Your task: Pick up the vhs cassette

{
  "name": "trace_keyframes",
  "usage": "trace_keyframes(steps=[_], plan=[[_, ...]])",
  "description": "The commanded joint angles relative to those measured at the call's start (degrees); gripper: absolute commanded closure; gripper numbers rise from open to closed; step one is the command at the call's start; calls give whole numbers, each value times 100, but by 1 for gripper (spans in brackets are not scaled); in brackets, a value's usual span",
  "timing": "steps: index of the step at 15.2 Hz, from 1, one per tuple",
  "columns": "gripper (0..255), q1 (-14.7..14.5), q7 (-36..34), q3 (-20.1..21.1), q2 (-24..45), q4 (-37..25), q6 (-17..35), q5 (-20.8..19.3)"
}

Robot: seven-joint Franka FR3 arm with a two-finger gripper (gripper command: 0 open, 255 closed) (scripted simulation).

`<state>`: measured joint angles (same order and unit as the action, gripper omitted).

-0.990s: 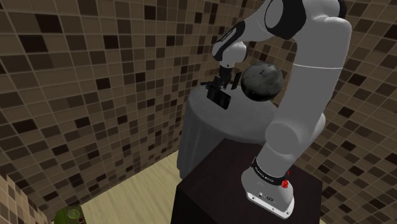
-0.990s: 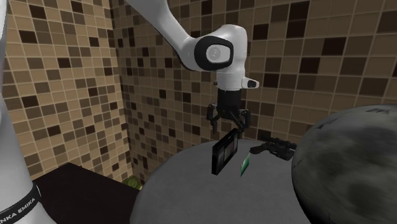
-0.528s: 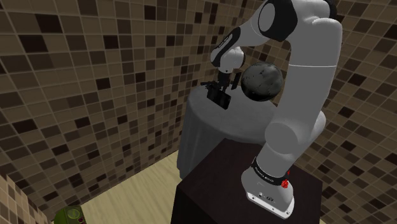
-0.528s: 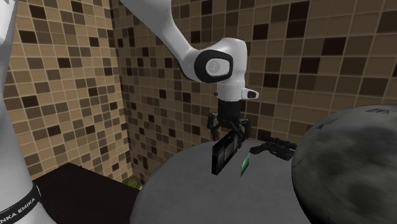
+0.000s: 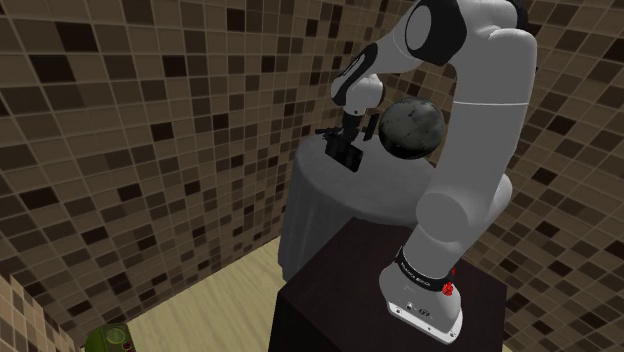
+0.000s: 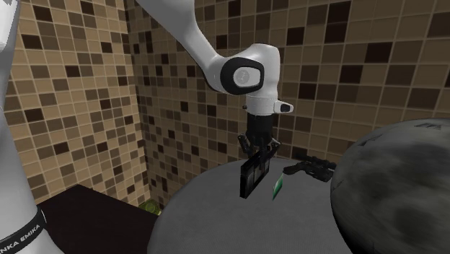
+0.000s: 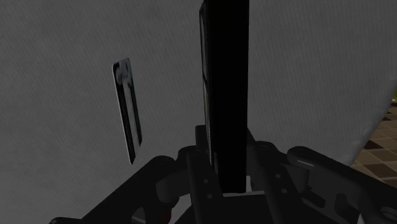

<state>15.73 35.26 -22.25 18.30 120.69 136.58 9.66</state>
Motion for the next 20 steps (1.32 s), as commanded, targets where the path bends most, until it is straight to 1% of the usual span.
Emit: trace_keyframes(steps=[1, 3, 18, 20], plan=[[255, 0, 0, 0, 1, 0, 0, 0], [255, 2, 2, -1, 0, 2, 1, 0], [255, -131, -299, -168, -752, -302, -987, -451], [255, -131, -301, -168, -759, -306, -997, -455]])
